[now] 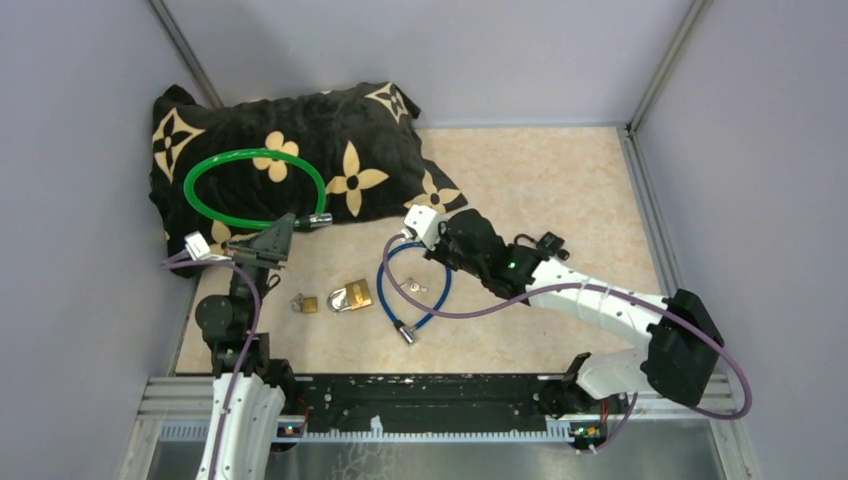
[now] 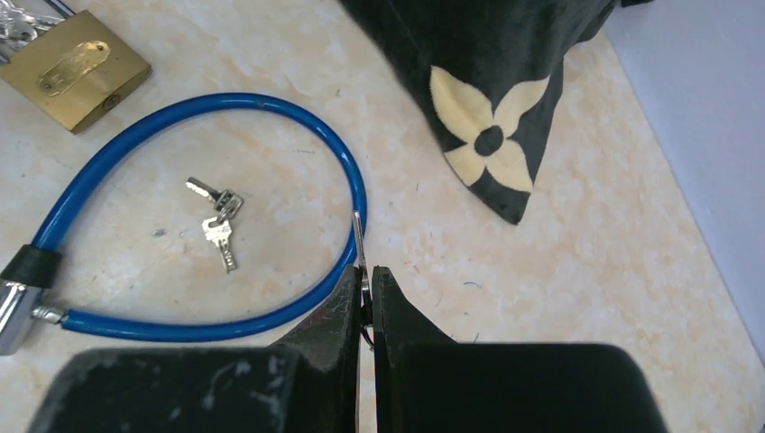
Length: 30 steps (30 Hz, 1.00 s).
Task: Lock with the key
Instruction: Place the lock at the center of the board.
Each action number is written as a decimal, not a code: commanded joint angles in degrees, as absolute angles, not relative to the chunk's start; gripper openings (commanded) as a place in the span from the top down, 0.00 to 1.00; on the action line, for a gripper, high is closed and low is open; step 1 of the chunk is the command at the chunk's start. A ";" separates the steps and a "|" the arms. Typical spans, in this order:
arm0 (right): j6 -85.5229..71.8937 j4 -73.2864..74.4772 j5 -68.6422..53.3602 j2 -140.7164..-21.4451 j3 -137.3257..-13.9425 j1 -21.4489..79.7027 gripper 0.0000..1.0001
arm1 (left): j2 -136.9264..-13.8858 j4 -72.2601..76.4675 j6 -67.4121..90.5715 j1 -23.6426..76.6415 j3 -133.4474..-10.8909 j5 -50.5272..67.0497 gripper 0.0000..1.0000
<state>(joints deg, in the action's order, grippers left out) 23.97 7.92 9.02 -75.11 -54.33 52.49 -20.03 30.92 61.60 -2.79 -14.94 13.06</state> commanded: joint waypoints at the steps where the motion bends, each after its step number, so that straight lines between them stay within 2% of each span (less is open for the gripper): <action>1: 18.63 5.05 11.15 -70.20 -55.19 53.42 1.00 | -21.30 18.33 63.00 -3.01 -16.32 10.07 1.00; 5: 15.62 5.36 10.88 -68.81 -55.21 53.42 1.00 | -25.82 1.57 62.89 -2.62 -16.54 10.99 1.00; 8: 13.28 5.87 10.81 -67.12 -54.94 53.35 1.00 | -28.81 3.04 58.54 -2.21 -15.85 17.99 1.00; 12: 9.30 6.03 10.54 -63.38 -53.94 53.26 1.00 | -37.49 13.96 56.43 -0.37 -16.50 30.46 1.00; 17: -0.26 11.58 8.37 -59.97 -54.08 51.62 1.00 | -50.43 16.04 50.09 16.78 -21.59 29.60 1.00; 24: -14.51 21.76 14.21 -54.55 -51.12 50.38 1.00 | -80.65 20.69 48.32 40.24 -36.46 25.81 1.00; 30: -26.40 27.53 14.32 -55.99 -44.65 47.23 1.00 | -98.37 23.67 50.04 49.67 -47.96 21.80 1.00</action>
